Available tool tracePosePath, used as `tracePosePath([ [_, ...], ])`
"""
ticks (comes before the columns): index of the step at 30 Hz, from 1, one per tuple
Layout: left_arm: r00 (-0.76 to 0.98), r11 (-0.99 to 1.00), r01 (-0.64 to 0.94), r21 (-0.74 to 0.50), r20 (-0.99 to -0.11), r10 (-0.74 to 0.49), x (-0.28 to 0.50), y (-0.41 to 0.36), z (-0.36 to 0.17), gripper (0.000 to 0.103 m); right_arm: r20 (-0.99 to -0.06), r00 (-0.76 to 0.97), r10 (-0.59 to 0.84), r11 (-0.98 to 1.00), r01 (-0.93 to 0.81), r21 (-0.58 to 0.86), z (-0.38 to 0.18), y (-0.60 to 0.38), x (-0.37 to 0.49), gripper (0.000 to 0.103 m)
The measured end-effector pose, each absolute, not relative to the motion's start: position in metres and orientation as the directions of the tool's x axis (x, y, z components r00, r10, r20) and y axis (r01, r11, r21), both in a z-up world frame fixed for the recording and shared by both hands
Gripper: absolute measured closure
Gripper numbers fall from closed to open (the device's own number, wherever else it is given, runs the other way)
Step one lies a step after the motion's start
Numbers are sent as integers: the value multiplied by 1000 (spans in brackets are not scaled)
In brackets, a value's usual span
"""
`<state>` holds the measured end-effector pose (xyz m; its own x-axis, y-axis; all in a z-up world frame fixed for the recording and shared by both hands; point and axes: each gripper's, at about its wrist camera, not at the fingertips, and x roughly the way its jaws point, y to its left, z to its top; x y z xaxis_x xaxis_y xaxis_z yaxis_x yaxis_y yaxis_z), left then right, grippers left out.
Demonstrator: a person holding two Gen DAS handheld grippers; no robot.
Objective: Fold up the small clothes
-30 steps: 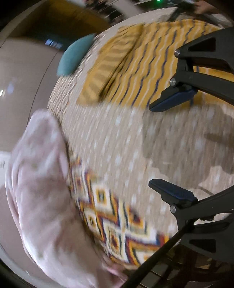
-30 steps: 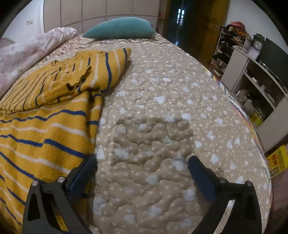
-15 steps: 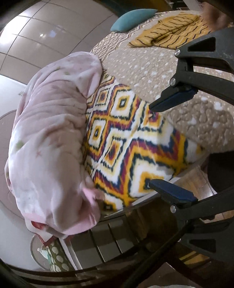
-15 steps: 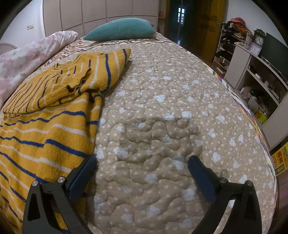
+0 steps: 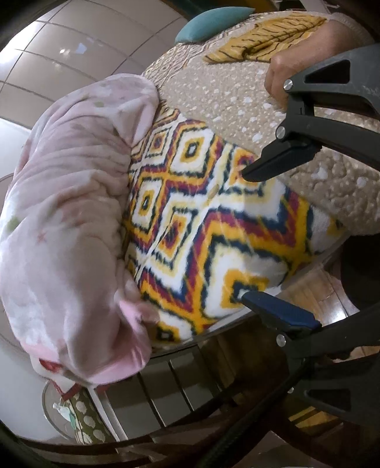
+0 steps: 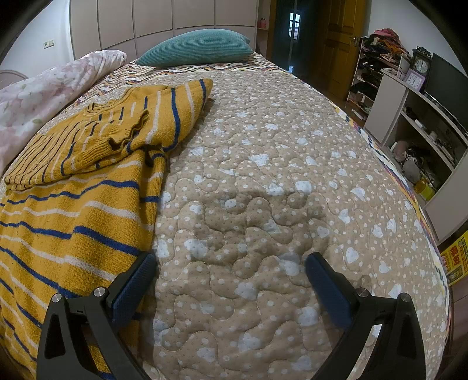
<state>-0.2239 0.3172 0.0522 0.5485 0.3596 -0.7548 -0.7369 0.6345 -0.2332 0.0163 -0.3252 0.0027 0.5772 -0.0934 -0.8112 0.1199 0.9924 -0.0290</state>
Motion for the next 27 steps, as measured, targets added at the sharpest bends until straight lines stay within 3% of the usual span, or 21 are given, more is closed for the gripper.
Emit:
tracePosePath([
  [7, 565, 699, -683, -212, -759, 322, -210, 294, 62, 27, -811, 577, -93, 992, 120, -29, 3, -325, 16, 0],
  [16, 595, 693, -687, -218, -717, 364, -215, 284, 90, 27, -811, 577, -93, 992, 120, -29, 3, -325, 16, 0],
  [27, 675, 919, -367, -146, -722, 154, -143, 143, 103, 26, -811, 577, -93, 992, 119, -29, 3, -325, 16, 0],
])
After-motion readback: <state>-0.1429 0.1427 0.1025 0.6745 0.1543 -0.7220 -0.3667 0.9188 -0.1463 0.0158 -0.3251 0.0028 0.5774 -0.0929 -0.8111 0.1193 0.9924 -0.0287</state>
